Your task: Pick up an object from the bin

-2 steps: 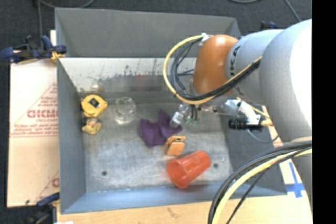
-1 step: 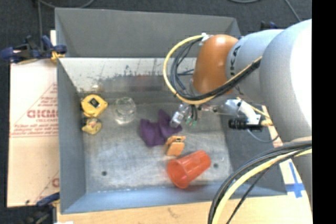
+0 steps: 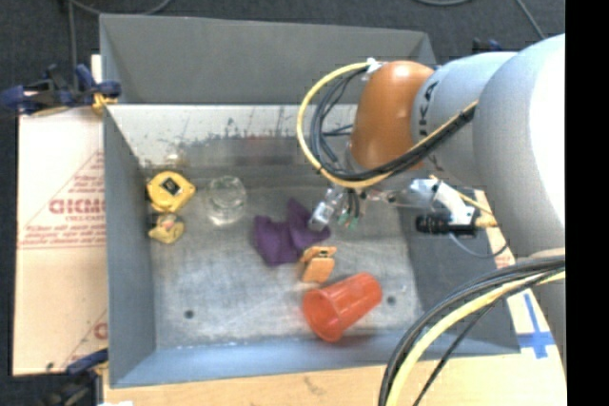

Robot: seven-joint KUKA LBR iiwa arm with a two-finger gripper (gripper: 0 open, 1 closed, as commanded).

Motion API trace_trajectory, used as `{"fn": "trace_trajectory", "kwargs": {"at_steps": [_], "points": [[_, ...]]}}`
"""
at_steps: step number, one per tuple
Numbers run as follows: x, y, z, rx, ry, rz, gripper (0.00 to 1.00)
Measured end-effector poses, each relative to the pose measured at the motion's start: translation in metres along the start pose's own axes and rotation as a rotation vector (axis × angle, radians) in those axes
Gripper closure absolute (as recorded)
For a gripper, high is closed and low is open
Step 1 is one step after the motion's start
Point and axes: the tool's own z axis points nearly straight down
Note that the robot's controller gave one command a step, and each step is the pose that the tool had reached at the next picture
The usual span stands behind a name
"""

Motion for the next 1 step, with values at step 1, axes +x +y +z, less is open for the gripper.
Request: {"fn": "trace_trajectory", "kwargs": {"at_steps": [1], "points": [[-0.0005,-0.0001,-0.0087,0.0,0.0,-0.001,1.0]]}}
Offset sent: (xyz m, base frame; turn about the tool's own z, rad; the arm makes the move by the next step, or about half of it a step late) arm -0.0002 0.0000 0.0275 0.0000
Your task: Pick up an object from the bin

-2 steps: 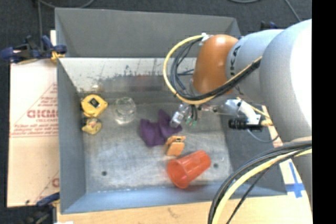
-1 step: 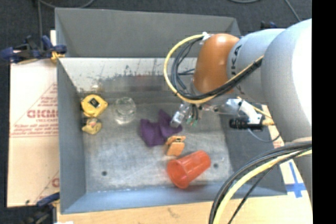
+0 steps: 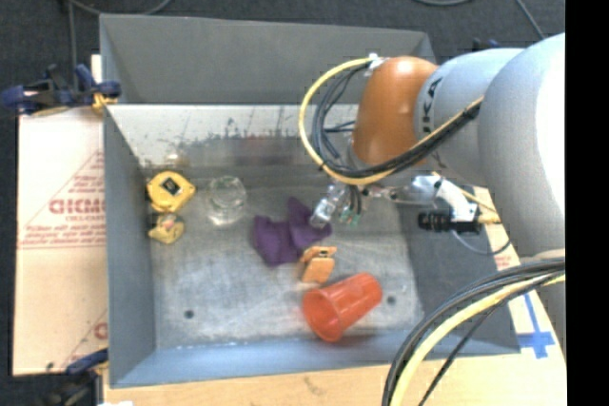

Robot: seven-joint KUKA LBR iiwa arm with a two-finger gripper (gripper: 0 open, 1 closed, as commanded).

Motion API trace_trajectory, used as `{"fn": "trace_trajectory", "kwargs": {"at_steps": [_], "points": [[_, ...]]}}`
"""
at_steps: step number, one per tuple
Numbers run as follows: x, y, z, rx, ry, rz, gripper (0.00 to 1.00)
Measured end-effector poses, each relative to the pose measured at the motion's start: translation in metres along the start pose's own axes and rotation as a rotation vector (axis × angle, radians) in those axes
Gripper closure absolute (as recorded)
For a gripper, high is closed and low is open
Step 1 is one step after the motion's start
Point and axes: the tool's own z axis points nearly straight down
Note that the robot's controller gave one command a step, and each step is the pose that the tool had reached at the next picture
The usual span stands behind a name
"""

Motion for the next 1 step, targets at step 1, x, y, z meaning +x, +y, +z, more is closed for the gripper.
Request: {"fn": "trace_trajectory", "kwargs": {"at_steps": [1], "points": [[-0.0007,0.0003,-0.0048,-0.001,-0.001,-0.001,1.0]]}}
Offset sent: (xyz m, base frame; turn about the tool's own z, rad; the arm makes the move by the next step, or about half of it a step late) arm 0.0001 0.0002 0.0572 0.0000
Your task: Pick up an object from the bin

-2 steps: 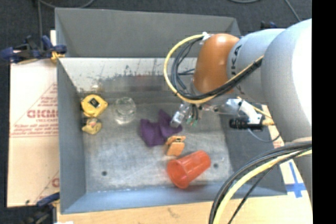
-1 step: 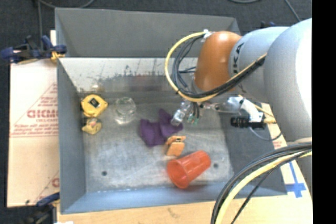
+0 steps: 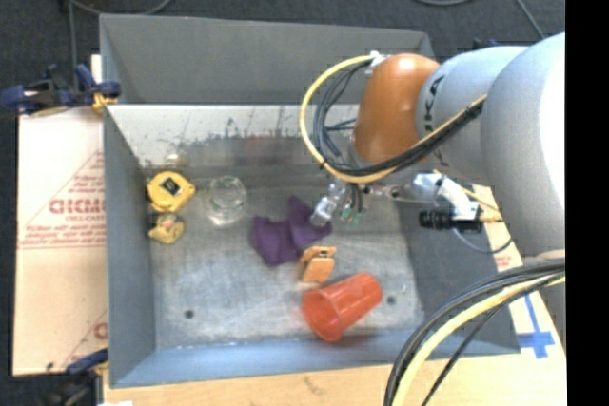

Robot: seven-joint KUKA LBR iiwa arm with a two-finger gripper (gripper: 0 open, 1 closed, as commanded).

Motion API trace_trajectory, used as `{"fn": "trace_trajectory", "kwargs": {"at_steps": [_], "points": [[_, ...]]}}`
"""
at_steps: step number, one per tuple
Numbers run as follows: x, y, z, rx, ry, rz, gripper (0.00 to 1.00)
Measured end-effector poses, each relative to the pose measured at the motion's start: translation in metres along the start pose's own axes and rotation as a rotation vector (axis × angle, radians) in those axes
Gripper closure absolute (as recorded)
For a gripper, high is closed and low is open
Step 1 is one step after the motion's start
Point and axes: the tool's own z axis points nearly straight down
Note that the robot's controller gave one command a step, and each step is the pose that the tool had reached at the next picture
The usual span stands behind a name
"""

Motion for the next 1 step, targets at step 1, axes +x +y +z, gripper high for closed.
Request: {"fn": "trace_trajectory", "kwargs": {"at_steps": [1], "points": [[0.001,-0.0008,-0.0082,0.003,0.005,-0.001,1.0]]}}
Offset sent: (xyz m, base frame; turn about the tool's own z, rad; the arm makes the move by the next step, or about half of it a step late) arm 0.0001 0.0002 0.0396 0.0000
